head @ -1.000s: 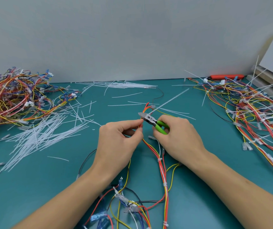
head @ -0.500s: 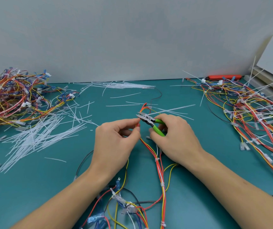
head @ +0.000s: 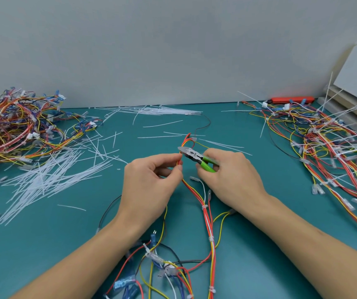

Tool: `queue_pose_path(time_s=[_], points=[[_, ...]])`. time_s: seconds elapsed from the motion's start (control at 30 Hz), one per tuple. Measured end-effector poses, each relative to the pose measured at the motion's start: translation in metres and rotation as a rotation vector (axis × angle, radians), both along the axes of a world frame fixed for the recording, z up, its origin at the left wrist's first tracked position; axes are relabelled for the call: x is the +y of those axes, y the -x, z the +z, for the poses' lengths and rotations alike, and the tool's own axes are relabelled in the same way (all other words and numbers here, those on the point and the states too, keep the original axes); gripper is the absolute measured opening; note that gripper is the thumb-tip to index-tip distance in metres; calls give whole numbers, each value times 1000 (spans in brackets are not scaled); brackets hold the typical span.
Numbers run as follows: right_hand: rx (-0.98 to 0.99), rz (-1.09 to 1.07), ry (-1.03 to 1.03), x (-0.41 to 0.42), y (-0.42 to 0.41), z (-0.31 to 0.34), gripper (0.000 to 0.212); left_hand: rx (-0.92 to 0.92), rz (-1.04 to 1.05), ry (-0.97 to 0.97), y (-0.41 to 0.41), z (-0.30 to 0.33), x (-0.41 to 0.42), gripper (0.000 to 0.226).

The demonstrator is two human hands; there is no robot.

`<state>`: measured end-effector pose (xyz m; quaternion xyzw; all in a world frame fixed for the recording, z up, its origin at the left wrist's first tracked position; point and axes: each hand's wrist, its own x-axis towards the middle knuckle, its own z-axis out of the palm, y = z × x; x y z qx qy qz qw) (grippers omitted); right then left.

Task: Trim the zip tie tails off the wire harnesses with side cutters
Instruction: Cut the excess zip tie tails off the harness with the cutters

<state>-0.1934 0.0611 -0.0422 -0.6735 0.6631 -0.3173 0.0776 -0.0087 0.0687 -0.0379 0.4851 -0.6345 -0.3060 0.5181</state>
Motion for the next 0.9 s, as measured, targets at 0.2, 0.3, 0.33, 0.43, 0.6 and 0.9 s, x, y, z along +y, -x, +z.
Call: queue_pose_path(time_s=[0.2, 0.3, 0.33, 0.43, 0.6, 0.9], points=[[-154, 11, 66, -1, 1, 1, 28, 46, -14, -52, -2, 0, -2, 24], [-302, -8, 97, -2, 4, 1, 35, 82, -24, -73, -4, -1, -4, 23], [-336, -20, 103, -3, 5, 2, 38, 103, -27, -81, -4, 0, -4, 22], [-408, -51, 113, -4, 9, 4, 40, 198, -32, -111, -6, 2, -6, 22], [-466, 86, 24, -2, 12, 9, 37, 336, -30, -185, -13, 7, -14, 24], [-88, 346, -200, 12, -1, 15, 23, 394, -22, -165, -20, 11, -19, 25]])
